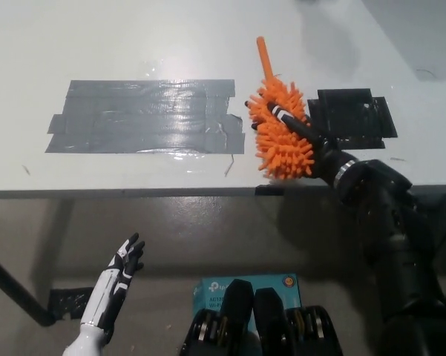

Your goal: An orange duster is kept infront of the robot in the middle of the table and the robot extends its right arm to grab the duster, picks it up and hands it to a person

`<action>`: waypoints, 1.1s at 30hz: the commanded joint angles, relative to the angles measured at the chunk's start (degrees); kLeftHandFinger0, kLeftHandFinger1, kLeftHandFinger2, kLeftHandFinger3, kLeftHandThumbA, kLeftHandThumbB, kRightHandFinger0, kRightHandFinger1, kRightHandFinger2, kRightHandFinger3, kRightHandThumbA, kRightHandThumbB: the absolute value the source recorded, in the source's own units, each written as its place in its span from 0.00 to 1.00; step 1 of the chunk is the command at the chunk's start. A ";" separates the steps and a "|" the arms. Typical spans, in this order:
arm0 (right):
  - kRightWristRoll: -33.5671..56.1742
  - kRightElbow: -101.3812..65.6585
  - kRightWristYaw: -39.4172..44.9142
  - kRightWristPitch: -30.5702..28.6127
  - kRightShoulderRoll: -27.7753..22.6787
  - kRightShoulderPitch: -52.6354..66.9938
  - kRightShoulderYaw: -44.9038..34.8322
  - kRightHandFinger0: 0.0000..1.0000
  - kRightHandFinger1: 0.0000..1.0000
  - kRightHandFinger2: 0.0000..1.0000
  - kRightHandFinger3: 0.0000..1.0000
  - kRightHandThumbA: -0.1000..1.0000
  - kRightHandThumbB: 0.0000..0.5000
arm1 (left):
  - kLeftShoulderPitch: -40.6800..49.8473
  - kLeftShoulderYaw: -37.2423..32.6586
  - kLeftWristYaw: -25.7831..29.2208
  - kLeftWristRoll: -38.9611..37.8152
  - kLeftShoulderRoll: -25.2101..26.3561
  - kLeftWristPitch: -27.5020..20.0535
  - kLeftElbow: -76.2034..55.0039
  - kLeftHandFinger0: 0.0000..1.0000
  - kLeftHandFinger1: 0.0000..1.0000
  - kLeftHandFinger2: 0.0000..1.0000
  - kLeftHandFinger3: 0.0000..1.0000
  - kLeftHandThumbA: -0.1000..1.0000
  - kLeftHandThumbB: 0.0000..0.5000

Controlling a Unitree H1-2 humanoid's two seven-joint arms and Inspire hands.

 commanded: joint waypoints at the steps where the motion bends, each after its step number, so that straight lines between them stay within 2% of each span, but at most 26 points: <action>1: 5.77 -0.46 1.67 0.54 0.26 -2.68 -0.27 0.00 0.36 0.75 1.00 0.00 0.31 | -0.71 0.18 -0.30 0.45 0.91 -0.86 -1.89 0.97 1.00 1.00 1.00 0.96 0.48; 8: 7.34 0.54 1.55 0.54 -0.46 -2.65 0.21 0.00 0.35 0.75 1.00 0.00 0.30 | -0.84 0.21 -0.13 0.77 1.05 -1.22 -1.85 0.96 1.00 1.00 1.00 0.95 0.46; 19: 8.00 0.51 2.43 0.54 -1.44 -2.42 0.87 0.00 0.38 0.75 1.00 0.00 0.27 | -1.27 0.07 -0.14 1.24 1.20 -0.50 -2.29 0.97 1.00 1.00 1.00 0.96 0.49; 24: 7.83 -0.36 1.30 0.53 -1.53 -2.27 0.85 0.00 0.40 0.77 1.00 0.00 0.31 | -1.61 0.17 -0.45 0.72 1.17 -0.78 -1.98 0.96 1.00 1.00 1.00 0.95 0.48; 26: 6.76 -1.91 0.12 -0.05 -1.44 -1.68 1.39 0.03 0.44 0.82 1.00 0.00 0.40 | -1.52 0.11 -0.22 1.27 1.18 -0.47 -2.34 0.95 1.00 1.00 1.00 0.95 0.47; 27: 6.62 -2.38 -0.10 -0.07 -1.42 -1.49 1.56 0.04 0.44 0.84 1.00 0.00 0.41 | -1.52 0.11 -0.14 1.38 1.17 -0.49 -2.34 0.95 1.00 1.00 1.00 0.95 0.47; 28: 6.75 -3.56 -0.38 0.13 -1.36 -0.90 1.74 0.52 0.94 1.00 1.00 0.00 0.60 | -1.46 0.07 -0.12 1.60 1.21 -0.24 -2.55 0.96 1.00 1.00 1.00 0.96 0.48; 29: 8.11 -4.85 -0.88 0.46 -1.08 -0.20 1.64 0.82 1.00 1.00 1.00 0.05 0.52 | -1.42 0.06 -0.13 1.70 1.21 -0.08 -2.72 0.96 1.00 1.00 1.00 0.96 0.48; 30: 9.42 -5.54 -1.31 0.54 -0.85 0.20 1.58 0.95 1.00 1.00 1.00 0.06 0.56 | -1.39 0.06 -0.16 1.70 1.21 0.00 -2.79 0.96 1.00 1.00 1.00 0.96 0.47; 31: 11.00 -5.80 0.00 0.54 -0.93 0.49 1.80 1.00 1.00 1.00 1.00 0.22 0.69 | -1.54 0.08 -0.17 1.70 1.22 -0.12 -2.69 0.95 1.00 1.00 1.00 0.96 0.47; 32: 11.53 -5.98 0.52 0.54 -0.97 0.63 1.95 1.00 1.00 1.00 1.00 0.24 0.69 | -1.60 0.09 -0.16 1.74 1.24 -0.19 -2.67 0.95 1.00 1.00 1.00 0.96 0.47; 33: 12.03 -6.02 1.13 0.54 -0.97 0.74 2.03 1.00 1.00 1.00 1.00 0.27 0.75 | -1.63 0.10 -0.16 1.74 1.25 -0.23 -2.64 0.95 1.00 1.00 1.00 0.96 0.47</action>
